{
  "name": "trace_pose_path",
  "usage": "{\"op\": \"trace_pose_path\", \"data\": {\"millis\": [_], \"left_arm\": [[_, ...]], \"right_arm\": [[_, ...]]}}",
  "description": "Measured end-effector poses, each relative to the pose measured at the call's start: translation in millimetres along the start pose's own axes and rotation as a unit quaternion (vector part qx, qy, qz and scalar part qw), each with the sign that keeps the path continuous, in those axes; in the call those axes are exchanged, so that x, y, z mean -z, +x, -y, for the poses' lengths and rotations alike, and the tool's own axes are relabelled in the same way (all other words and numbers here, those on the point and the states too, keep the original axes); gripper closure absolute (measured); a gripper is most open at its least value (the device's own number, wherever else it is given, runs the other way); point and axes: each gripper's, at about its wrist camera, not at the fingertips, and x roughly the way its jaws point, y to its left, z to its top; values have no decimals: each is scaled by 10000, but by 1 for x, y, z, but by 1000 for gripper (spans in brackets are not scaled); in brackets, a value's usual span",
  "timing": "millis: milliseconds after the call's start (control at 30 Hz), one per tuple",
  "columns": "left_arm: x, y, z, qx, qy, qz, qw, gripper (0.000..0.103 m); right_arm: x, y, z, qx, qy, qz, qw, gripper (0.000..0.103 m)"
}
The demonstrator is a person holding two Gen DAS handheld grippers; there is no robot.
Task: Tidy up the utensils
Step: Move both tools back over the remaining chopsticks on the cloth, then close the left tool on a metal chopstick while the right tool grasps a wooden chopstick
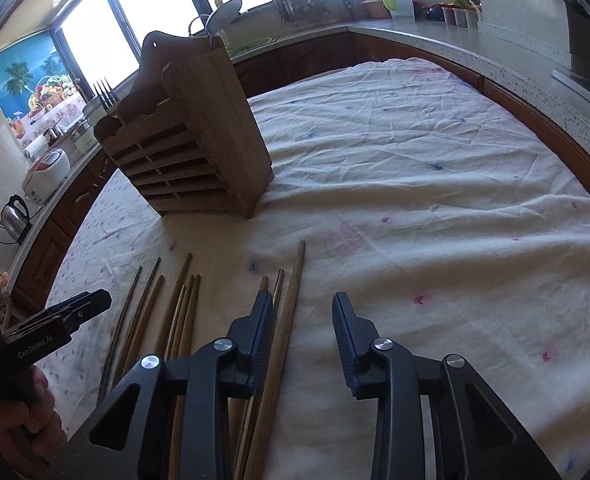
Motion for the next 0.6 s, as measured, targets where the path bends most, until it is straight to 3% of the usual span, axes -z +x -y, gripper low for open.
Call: {"op": "trace_pose_path", "data": {"millis": [133,333,500,600], "left_arm": [[-7,14,7,-37,185,-124,9997,66],[-6,19,28,-247,675,-104,9974,73],[-7,20,39,-234,898,-84,9957,93],[-8,20,40,-246,918,-71,9954,98]], "right_arm": [[-8,11,-2,207,-126,-49,9997,83],[-20,26,-13,367,-446,-78,9983,83],[-21,32,-26,696,-852,-109,9939,84],[-20,31,-27,710,-878,-108,9935,89]]}}
